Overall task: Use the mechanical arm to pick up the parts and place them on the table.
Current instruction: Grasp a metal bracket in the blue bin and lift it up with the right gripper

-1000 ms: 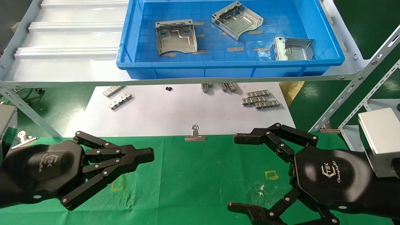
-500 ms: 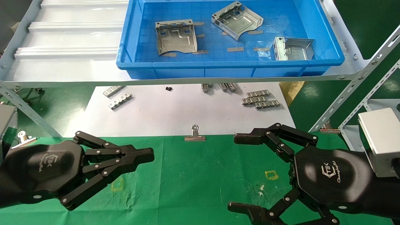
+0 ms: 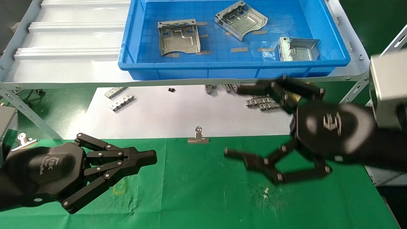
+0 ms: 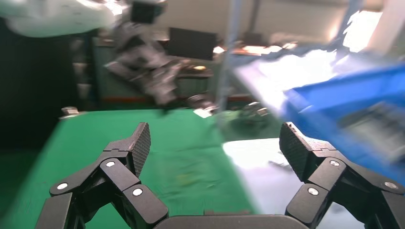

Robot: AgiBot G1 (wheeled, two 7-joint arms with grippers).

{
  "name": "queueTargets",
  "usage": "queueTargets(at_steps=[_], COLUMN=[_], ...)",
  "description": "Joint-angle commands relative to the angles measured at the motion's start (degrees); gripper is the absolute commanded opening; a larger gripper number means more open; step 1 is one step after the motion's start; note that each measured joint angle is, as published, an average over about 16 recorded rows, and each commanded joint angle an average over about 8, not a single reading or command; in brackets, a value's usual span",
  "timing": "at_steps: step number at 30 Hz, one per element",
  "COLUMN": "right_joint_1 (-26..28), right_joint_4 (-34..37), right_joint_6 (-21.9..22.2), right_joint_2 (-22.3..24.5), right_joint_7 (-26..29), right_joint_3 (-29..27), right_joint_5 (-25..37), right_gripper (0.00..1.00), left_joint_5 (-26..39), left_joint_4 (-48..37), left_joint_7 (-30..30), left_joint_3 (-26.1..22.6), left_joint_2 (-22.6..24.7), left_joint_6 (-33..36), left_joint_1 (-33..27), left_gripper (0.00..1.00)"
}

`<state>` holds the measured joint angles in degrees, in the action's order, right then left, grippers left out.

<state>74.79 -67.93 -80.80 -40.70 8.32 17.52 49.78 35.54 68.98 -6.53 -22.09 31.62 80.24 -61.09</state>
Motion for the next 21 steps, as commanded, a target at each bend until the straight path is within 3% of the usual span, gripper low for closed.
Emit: queueTargets(at_steps=[1,9,16,17,21], right_joint_1=[3.9,20.4,28.59,29.49,32.8], right_joint_4=[0.96,19.28,36.56,38.83,47.32], right_joint_6=[1.02,10.95,20.69,21.92,25.42], right_joint_2=[-1.36,-13.85,-23.85,-25.07,-29.35], right_joint_7=[-0.51,-4.73,-7.17,-7.52,-8.8], right_joint_3=[0.31,6.22,9.96,10.3,11.82], right_joint_5=[2.02,17.02,25.2,25.94,28.73], right_gripper=[1.0,1.0,0.97,0.89,0.39], left_joint_5=[0.0,0.0,0.0,0.0,0.0], left_joint_4=[0.0,0.0,0.0,0.0,0.0], left_joint_7=[0.0,0.0,0.0,0.0,0.0], left_joint_3=[0.0,0.0,0.0,0.0,0.0], left_joint_2=[0.0,0.0,0.0,0.0,0.0], left_joint_6=[0.0,0.0,0.0,0.0,0.0], left_joint_1=[0.0,0.0,0.0,0.0,0.0], left_gripper=[0.0,0.0,0.0,0.13,0.63])
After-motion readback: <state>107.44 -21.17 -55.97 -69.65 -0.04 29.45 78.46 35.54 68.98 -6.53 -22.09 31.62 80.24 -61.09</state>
